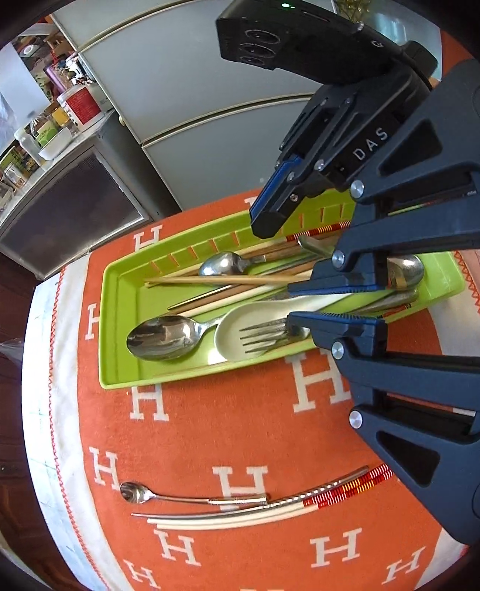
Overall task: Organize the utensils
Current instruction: 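Carry the chopstick and spoon over the green tray and open both tools, then move both open tools back over the red-tipped chopsticks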
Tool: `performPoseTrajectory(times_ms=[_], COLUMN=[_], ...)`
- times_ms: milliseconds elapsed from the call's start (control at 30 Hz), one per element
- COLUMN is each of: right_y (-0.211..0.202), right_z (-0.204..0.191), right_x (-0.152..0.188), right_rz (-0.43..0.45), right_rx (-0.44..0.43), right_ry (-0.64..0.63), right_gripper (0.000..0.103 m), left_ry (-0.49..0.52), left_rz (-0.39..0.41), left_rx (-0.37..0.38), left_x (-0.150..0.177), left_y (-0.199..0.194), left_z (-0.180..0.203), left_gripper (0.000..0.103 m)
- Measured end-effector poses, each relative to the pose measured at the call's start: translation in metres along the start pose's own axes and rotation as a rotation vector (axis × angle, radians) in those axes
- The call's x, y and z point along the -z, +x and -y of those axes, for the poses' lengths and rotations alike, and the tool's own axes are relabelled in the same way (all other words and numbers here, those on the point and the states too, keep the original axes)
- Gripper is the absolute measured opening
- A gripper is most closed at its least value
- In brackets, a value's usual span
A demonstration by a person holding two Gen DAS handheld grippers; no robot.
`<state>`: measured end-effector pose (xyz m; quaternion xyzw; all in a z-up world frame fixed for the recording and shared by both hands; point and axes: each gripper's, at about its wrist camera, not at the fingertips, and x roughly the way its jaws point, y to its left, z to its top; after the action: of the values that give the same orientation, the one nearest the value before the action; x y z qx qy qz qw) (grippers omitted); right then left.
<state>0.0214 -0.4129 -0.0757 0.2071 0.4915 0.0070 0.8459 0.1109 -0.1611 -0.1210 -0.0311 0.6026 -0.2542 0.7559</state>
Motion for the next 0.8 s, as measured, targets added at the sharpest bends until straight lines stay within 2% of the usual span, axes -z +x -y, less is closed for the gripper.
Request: performPoseTrajectory(times_ms=[400, 733, 800], right_y=[-0.009, -0.015, -0.015], right_z=[-0.015, -0.062, -0.073], right_x=[0.005, 0.009, 0.009], right_rz=[0.004, -0.005, -0.008], right_rx=[-0.022, -0.074, -0.085], right_ry=[-0.030, -0.112, -0.132], right_gripper=[0.015, 0.015, 0.015], left_ry=[0.062, -0.056, -0.081], left_rz=[0.038, 0.087, 0.091], left_rx=[-0.143, -0.203, -0.219], left_x=[0.030, 0.046, 0.048], left_y=[-0.025, -0.059, -0.063], left_z=[-0.029, -0.105, -0.120], left_gripper=[0.005, 0.005, 0.009])
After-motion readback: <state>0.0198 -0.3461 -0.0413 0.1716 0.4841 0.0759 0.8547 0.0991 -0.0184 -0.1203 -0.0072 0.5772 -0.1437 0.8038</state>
